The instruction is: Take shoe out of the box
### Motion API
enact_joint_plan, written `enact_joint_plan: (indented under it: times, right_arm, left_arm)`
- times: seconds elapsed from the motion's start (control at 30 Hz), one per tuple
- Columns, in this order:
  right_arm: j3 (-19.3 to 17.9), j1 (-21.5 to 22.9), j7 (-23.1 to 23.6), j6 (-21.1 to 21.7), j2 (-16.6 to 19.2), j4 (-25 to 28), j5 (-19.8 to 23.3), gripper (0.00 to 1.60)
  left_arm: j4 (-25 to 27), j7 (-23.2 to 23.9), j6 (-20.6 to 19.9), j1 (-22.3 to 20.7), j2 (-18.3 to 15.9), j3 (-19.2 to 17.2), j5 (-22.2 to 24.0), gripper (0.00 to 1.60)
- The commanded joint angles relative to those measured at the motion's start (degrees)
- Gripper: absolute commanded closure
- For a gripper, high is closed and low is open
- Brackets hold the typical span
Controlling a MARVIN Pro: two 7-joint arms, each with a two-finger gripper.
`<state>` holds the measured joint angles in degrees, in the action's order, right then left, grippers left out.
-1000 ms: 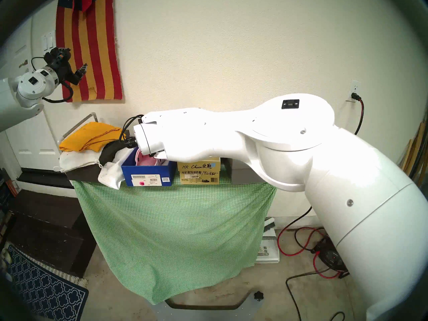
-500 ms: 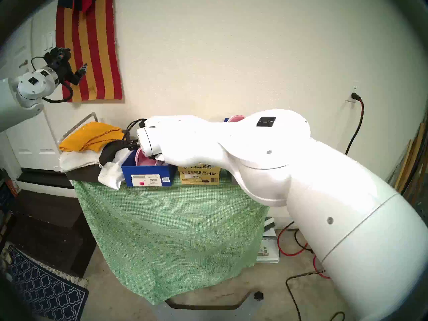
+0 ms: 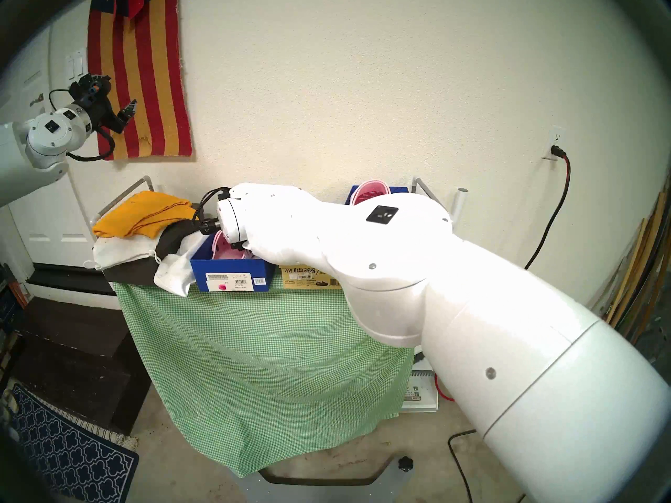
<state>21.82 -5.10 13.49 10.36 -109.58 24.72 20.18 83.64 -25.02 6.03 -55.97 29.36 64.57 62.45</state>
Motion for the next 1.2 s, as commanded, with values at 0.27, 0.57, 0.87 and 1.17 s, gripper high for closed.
enact_joint_plan:
  times: [0.27, 0.57, 0.87, 1.17]
  right_arm:
    - [1.73, -0.93, 1.15, -0.92, -2.69, -1.38, -1.24, 1.60]
    - [0.80, 6.50, 1.00, -0.20, -3.75, -1.67, -4.52, 1.60]
    - [-3.33, 11.20, -0.36, 0.19, -5.42, -4.85, -9.47, 1.60]
    - [-5.09, 17.32, 2.31, 1.01, -4.08, -2.67, -11.82, 1.60]
  left_arm:
    - [-0.01, 0.02, -0.02, -0.01, 0.00, -0.01, 0.00, 0.00]
    - [-0.01, 0.01, -0.01, -0.01, 0.01, -0.01, 0.00, 0.00]
    - [-0.01, 0.01, -0.01, -0.01, 0.01, 0.00, 0.00, 0.00]
    - [-0.01, 0.01, -0.01, -0.01, 0.01, 0.00, 0.00, 0.00]
